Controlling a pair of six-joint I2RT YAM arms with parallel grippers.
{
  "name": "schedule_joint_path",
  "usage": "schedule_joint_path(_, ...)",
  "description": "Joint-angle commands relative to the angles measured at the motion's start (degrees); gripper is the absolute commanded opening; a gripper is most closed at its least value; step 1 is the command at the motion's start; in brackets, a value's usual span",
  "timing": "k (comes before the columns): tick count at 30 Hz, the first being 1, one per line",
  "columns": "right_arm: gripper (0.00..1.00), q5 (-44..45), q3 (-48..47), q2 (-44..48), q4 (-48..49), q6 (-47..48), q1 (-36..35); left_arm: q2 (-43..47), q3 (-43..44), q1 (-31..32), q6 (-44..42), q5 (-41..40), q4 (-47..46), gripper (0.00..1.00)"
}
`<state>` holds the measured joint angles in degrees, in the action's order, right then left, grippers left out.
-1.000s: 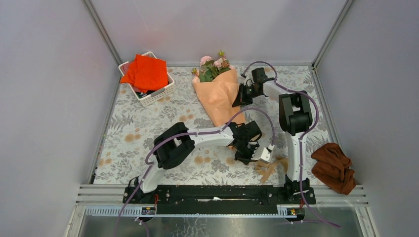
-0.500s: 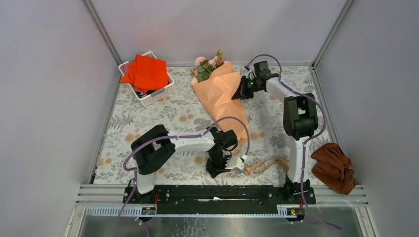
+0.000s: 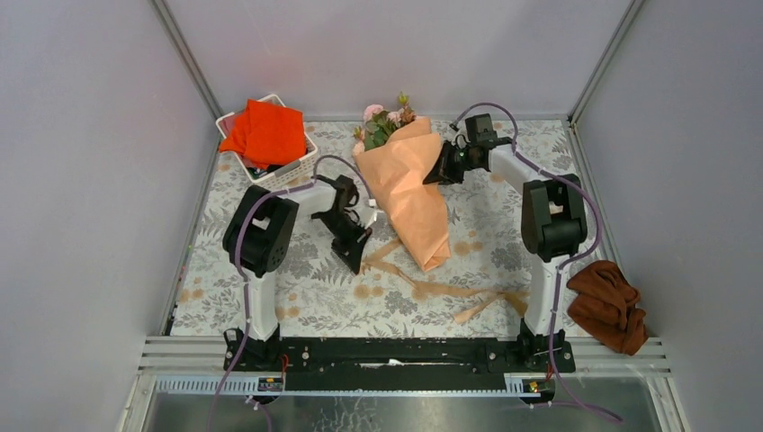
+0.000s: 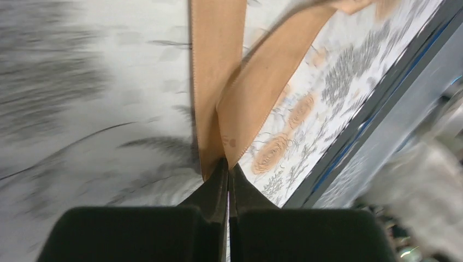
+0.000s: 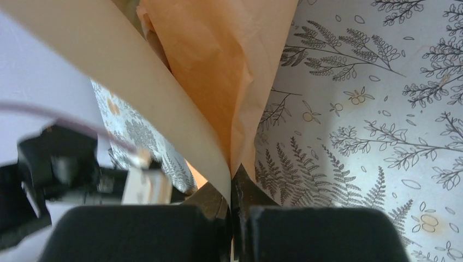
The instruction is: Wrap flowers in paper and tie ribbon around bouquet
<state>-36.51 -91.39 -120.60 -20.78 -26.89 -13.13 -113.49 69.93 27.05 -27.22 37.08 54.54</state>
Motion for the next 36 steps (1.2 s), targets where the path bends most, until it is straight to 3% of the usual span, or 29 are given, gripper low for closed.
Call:
schedule_joint_path(1,0.0,-1.1,1.0,7.6,0.4,-1.1,-0.4,-4.4,3.8,-8.9,15.3,2.6,-12.3,0.0)
schedule_joint_path(10,0.0,-4.0,9.6,13.8,4.3,-5.8,-3.1,-10.2,11.1,-12.7,37.2,-2.2,-32.7,0.0)
schedule_joint_path(18,0.0,3.6,25.0,19.7,15.1,-11.6,-10.2,-5.0,9.3,-17.9,45.6,-8.4,-40.3,0.0)
schedule_joint_path(26,0.0,8.5,31.8,16.4,17.8,-10.1,-13.7,10.4,5.8,-23.8,38.3,-7.1,-34.7,0.0)
schedule_joint_path(30,0.0,8.7,33.5,14.9,19.7,-10.3,-13.9,15.4,7.3,-23.0,35.5,1.0,-29.8,0.0)
schedule_joint_path(36,0.03,9.9,31.6,13.8,16.9,-8.1,-13.9,17.7,7.6,-8.8,25.2,5.6,-23.9,0.0)
